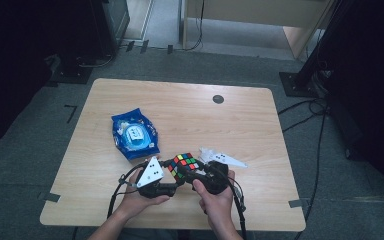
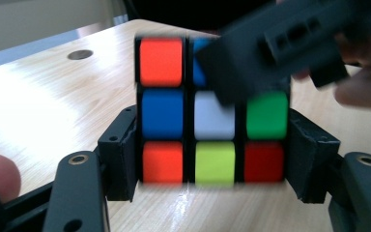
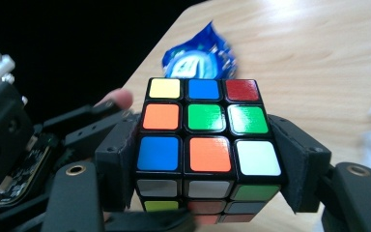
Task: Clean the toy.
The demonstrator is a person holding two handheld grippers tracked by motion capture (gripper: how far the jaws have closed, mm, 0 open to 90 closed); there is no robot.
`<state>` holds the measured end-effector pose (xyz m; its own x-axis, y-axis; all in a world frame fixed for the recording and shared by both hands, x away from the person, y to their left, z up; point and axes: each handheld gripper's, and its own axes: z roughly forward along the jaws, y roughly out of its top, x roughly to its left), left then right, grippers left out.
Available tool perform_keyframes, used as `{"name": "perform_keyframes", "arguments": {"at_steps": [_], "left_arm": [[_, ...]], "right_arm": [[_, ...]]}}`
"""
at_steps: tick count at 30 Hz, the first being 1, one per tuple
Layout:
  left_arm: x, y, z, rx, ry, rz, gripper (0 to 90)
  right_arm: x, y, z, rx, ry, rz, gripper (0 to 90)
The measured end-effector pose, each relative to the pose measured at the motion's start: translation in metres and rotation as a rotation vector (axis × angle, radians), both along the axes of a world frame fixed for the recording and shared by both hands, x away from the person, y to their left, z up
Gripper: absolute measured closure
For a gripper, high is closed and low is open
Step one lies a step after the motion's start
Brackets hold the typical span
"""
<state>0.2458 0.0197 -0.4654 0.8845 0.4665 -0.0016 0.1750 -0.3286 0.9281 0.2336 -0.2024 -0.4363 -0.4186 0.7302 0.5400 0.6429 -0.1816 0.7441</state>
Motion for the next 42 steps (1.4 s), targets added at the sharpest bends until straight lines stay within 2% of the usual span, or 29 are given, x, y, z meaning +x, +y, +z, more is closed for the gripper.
{"name": "perform_keyframes", "arguments": {"at_steps": [2, 4, 6, 8, 11, 15, 16, 21, 25, 29, 32, 35, 42], "left_arm": [[0.002, 0.004, -0.002, 0.019, -0.009, -0.035, 33.1], [0.004, 0.006, -0.005, 0.052, -0.034, -0.016, 33.1], [0.006, 0.008, -0.006, 0.06, -0.04, 0.012, 33.1], [0.006, 0.009, -0.006, 0.071, -0.057, 0.019, 33.1], [0.004, 0.008, -0.006, 0.081, -0.09, 0.018, 32.8], [0.001, 0.007, -0.005, 0.075, -0.108, 0.006, 32.5], [0.0, 0.006, -0.005, 0.086, -0.118, 0.007, 32.3], [-0.002, 0.004, -0.006, 0.098, -0.135, 0.021, 30.6], [-0.004, 0.001, -0.004, 0.097, -0.149, 0.028, 27.5], [-0.008, -0.003, -0.003, 0.089, -0.159, 0.015, 23.9], [-0.009, -0.005, -0.003, 0.101, -0.175, 0.024, 21.3], [-0.009, -0.005, -0.003, 0.101, -0.176, 0.025, 18.6], [-0.013, -0.011, -0.006, 0.13, -0.204, 0.019, 18.1]], "right_arm": [[0.001, -0.009, 0.006, 0.011, -0.009, -0.016, 34.4], [0.002, -0.016, 0.01, 0.02, -0.01, -0.017, 34.4], [0.003, -0.02, 0.014, 0.012, -0.005, -0.008, 34.4], [0.002, -0.02, 0.015, 0.013, 0.006, 0.006, 34.3], [0.003, -0.016, 0.014, 0.001, 0.026, 0.034, 34.3], [0.003, -0.01, 0.012, -0.004, 0.033, 0.071, 34.3], [0.003, -0.008, 0.011, -0.009, 0.038, 0.082, 34.3], [0.003, -0.006, 0.011, -0.021, 0.041, 0.087, 34.2], [0.004, -0.007, 0.01, -0.009, 0.046, 0.089, 34.2], [0.004, -0.002, 0.007, -0.027, 0.059, 0.101, 34.0], [0.003, 0.001, 0.006, -0.05, 0.061, 0.1, 34.0], [0.003, 0.002, 0.005, -0.05, 0.069, 0.103, 34.0], [0.003, 0.007, 0.002, -0.086, 0.093, 0.133, 34.1]]}}
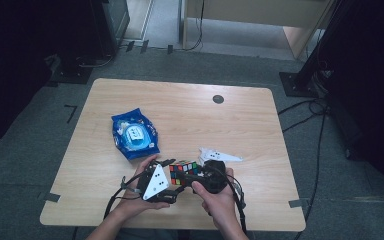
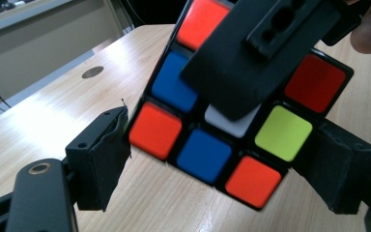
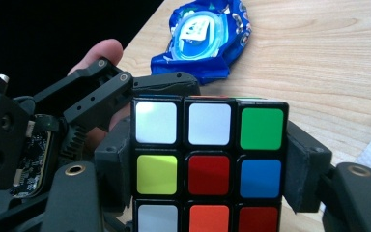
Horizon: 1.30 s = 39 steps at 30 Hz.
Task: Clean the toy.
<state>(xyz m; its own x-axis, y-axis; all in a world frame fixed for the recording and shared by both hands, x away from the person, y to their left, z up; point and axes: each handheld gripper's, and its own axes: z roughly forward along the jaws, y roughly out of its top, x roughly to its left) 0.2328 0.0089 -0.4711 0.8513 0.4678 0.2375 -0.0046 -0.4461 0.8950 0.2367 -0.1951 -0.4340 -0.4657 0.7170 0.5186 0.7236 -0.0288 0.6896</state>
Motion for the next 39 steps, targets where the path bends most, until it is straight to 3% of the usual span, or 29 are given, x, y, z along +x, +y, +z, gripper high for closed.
{"name": "perform_keyframes", "arguments": {"at_steps": [7, 12, 16, 20, 24, 27, 30, 31, 32, 33, 36, 39], "left_arm": [[-0.005, -0.002, 0.0, 0.002, -0.032, -0.017, 24.6], [-0.008, -0.003, 0.002, -0.014, -0.04, -0.046, 33.4], [-0.006, 0.0, 0.003, -0.024, -0.028, -0.045, 34.0], [0.004, 0.009, 0.003, -0.034, 0.01, 0.012, 34.0], [0.017, 0.021, 0.0, -0.052, 0.067, 0.082, 34.0], [0.02, 0.023, -0.001, -0.053, 0.082, 0.091, 34.0], [0.019, 0.023, -0.001, -0.05, 0.081, 0.088, 34.0], [0.019, 0.023, -0.001, -0.05, 0.081, 0.088, 34.0], [0.019, 0.022, -0.001, -0.049, 0.083, 0.087, 34.0], [0.019, 0.021, -0.001, -0.046, 0.083, 0.086, 34.0], [0.019, 0.02, -0.003, -0.038, 0.086, 0.09, 34.0], [0.02, 0.021, -0.003, -0.037, 0.088, 0.096, 34.0]], "right_arm": [[0.001, 0.0, -0.001, -0.008, 0.016, 0.006, 34.1], [0.004, 0.001, -0.003, -0.003, 0.046, 0.031, 33.9], [0.005, -0.001, -0.002, 0.005, 0.051, 0.048, 33.8], [0.008, -0.012, 0.006, 0.018, 0.015, 0.079, 31.4], [0.01, -0.034, 0.018, 0.028, -0.077, 0.041, 31.1], [0.015, -0.044, 0.013, -0.047, -0.162, 0.005, 31.2], [0.024, -0.048, -0.005, -0.194, -0.216, -0.023, 31.5], [0.027, -0.05, -0.013, -0.23, -0.215, -0.039, 31.5], [0.033, -0.053, -0.031, -0.279, -0.184, -0.087, 33.0], [0.033, -0.053, -0.031, -0.279, -0.184, -0.087, 33.0], [0.036, -0.055, -0.052, -0.337, -0.136, -0.166, 34.3], [0.037, -0.05, -0.064, -0.382, -0.099, -0.22, 33.5]]}}
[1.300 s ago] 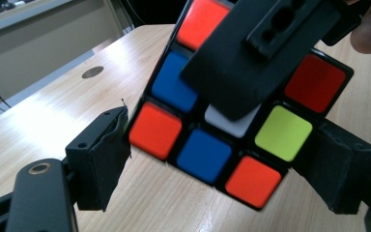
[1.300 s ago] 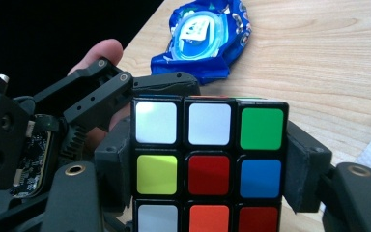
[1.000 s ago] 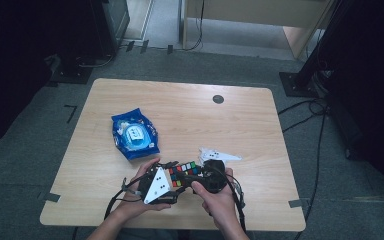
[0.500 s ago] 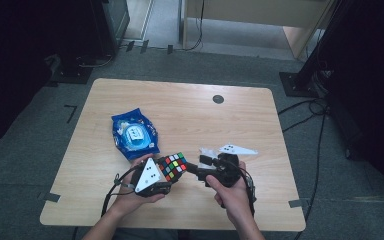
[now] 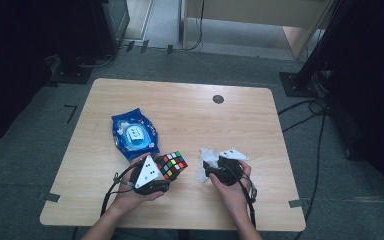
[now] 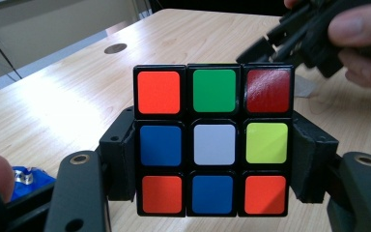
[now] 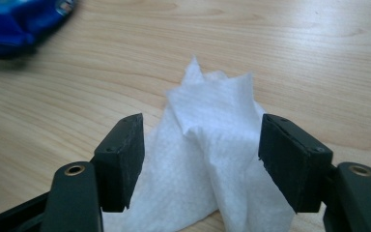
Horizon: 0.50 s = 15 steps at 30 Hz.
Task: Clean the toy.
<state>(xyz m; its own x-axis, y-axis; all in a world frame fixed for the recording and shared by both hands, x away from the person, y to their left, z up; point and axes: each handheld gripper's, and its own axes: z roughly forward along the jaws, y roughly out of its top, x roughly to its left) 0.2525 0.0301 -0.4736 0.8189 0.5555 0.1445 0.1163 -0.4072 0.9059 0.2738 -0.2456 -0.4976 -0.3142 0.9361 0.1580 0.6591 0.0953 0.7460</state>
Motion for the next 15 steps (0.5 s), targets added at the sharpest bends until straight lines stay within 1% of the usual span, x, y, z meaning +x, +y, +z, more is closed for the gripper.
{"name": "perform_keyframes", "arguments": {"at_steps": [2, 3, 7, 8, 10, 12, 13, 14, 15], "left_arm": [[0.0, 0.001, 0.001, -0.003, 0.003, 0.006, 34.0], [0.001, 0.002, 0.001, -0.006, 0.004, 0.008, 34.0], [0.001, 0.003, 0.002, -0.015, 0.015, 0.01, 34.0], [0.002, 0.004, 0.002, -0.02, 0.021, 0.009, 34.0], [0.002, 0.004, 0.002, -0.027, 0.028, 0.008, 34.0], [0.002, 0.005, 0.003, -0.033, 0.034, 0.003, 34.0], [0.002, 0.005, 0.003, -0.037, 0.038, 0.003, 34.0], [0.003, 0.005, 0.003, -0.041, 0.043, 0.003, 34.0], [0.003, 0.005, 0.003, -0.045, 0.047, 0.002, 34.0]], "right_arm": [[0.0, 0.004, -0.005, -0.039, -0.015, -0.016, 33.8], [0.0, 0.005, -0.007, -0.059, -0.014, -0.021, 34.2], [0.001, 0.006, -0.014, -0.093, 0.007, -0.043, 40.8], [0.002, 0.005, -0.016, -0.101, 0.011, -0.041, 42.9], [0.001, 0.004, -0.019, -0.11, 0.004, -0.046, 47.9], [0.0, 0.004, -0.019, -0.137, -0.008, -0.047, 52.4], [0.0, 0.004, -0.02, -0.138, -0.014, -0.042, 56.4], [0.0, 0.004, -0.02, -0.138, -0.014, -0.042, 56.4], [0.0, 0.004, -0.02, -0.141, -0.023, -0.024, 62.4]]}}
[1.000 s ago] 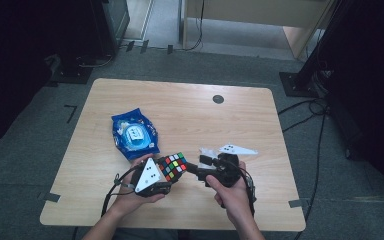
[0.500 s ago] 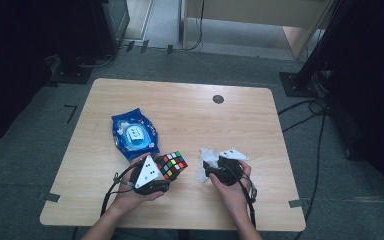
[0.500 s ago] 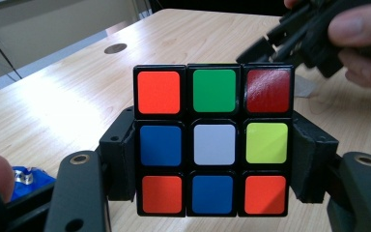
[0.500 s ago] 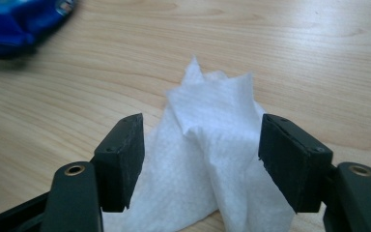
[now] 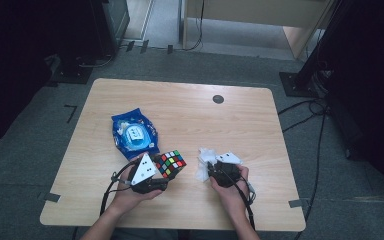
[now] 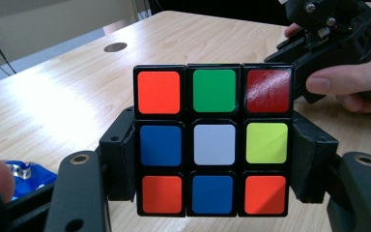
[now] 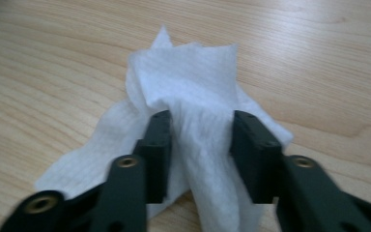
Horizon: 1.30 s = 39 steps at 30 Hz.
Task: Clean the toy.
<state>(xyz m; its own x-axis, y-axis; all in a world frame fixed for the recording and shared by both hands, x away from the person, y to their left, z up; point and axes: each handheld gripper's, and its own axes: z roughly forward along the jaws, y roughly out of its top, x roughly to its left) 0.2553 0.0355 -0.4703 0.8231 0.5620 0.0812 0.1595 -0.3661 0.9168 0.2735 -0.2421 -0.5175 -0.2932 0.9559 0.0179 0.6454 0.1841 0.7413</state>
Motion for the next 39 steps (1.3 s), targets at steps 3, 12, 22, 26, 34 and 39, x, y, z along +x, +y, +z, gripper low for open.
{"name": "perform_keyframes", "arguments": {"at_steps": [3, 12, 22, 26, 34, 39], "left_arm": [[0.0, 0.0, 0.0, -0.006, 0.012, -0.004, 34.0], [-0.002, -0.004, -0.001, -0.008, 0.009, -0.037, 34.0], [-0.006, -0.011, -0.002, -0.018, 0.008, -0.052, 34.0], [-0.011, -0.015, -0.001, -0.035, -0.003, -0.065, 34.0], [-0.015, -0.013, 0.004, -0.056, -0.033, -0.084, 34.1], [-0.017, -0.013, 0.006, -0.056, -0.046, -0.091, 34.1]], "right_arm": [[0.0, -0.003, 0.001, 0.003, 0.007, 0.037, 82.3], [-0.018, 0.0, 0.042, 0.171, -0.159, 0.157, 88.2], [-0.059, 0.039, 0.105, 0.371, -0.34, 0.396, 88.1], [-0.063, 0.049, 0.105, 0.384, -0.332, 0.435, 88.0], [-0.057, 0.048, 0.091, 0.367, -0.298, 0.387, 87.5], [-0.05, 0.042, 0.085, 0.316, -0.286, 0.319, 85.8]]}}
